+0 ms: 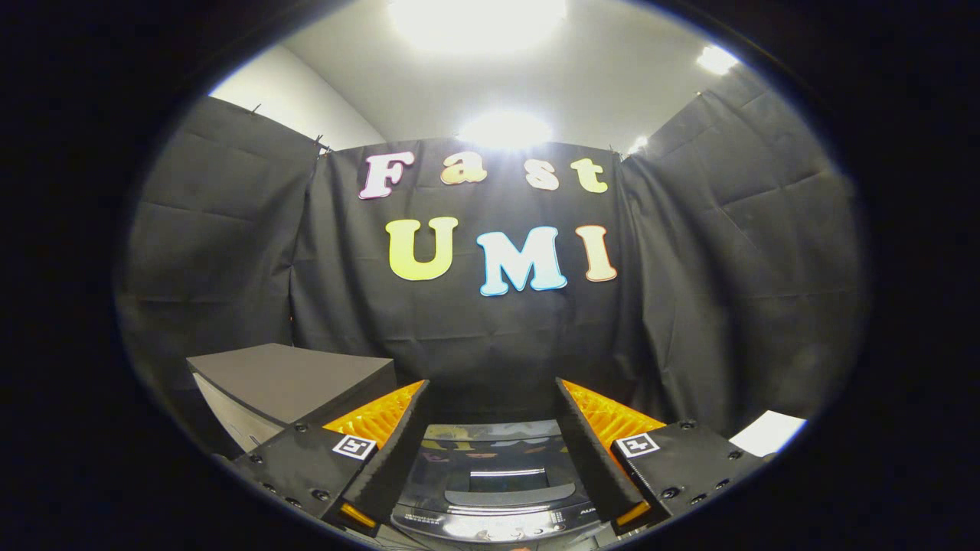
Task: Put the clothes into the washing machine and then close the washing machine lid.
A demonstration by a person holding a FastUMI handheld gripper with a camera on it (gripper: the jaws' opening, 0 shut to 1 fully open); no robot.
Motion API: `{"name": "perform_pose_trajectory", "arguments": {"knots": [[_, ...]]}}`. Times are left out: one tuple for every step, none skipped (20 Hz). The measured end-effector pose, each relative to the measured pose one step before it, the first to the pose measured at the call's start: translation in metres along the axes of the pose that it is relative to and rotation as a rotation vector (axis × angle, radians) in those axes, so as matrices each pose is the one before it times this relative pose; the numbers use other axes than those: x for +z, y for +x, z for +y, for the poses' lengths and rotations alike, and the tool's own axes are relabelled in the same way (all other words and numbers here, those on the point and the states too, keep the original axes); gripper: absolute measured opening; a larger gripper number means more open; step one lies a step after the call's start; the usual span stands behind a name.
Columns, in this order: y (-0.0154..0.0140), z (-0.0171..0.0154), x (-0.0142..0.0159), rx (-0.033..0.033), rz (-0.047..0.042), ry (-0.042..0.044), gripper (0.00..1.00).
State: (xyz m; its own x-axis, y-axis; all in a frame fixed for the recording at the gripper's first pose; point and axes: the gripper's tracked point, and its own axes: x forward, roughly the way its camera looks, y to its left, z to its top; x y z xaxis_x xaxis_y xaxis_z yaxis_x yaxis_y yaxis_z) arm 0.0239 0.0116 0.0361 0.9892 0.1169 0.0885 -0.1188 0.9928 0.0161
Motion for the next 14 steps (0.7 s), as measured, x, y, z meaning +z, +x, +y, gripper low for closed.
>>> {"name": "perform_pose_trajectory", "arguments": {"knots": [[-0.00725,-0.00038,0.00232,-0.00276,-0.00502,-0.00561,0.98],[-0.00837,0.00133,0.00194,-0.00273,-0.00558,-0.00660,0.98],[-0.00654,0.00175,0.00087,0.00128,-0.00402,-0.00503,0.98],[-0.00596,0.00174,0.00024,-0.00046,-0.00257,-0.00458,0.98],[-0.00378,0.00205,-0.00178,0.00356,0.00277,-0.00277,0.98],[-0.00394,0.00199,-0.00092,0.00108,0.00024,-0.00019,0.98],[-0.00429,0.00126,0.00000,0.00079,-0.00067,0.00012,0.98],[-0.00319,0.00073,-0.00088,-0.00110,-0.00063,0.00026,0.98],[-0.00317,0.00109,-0.00042,0.00024,-0.00107,0.00110,0.98],[-0.00268,0.00118,-0.00044,0.00135,0.00004,0.00070,0.98],[-0.00174,0.00024,-0.00100,-0.00084,0.00062,-0.00182,0.98],[-0.00168,-0.00041,-0.00065,-0.00155,0.00031,-0.00241,0.98],[0.00048,0.00031,-0.00071,-0.00162,0.00309,0.00022,0.98],[-0.00101,-0.00010,-0.00032,-0.00075,0.00102,0.00220,0.98]]}}
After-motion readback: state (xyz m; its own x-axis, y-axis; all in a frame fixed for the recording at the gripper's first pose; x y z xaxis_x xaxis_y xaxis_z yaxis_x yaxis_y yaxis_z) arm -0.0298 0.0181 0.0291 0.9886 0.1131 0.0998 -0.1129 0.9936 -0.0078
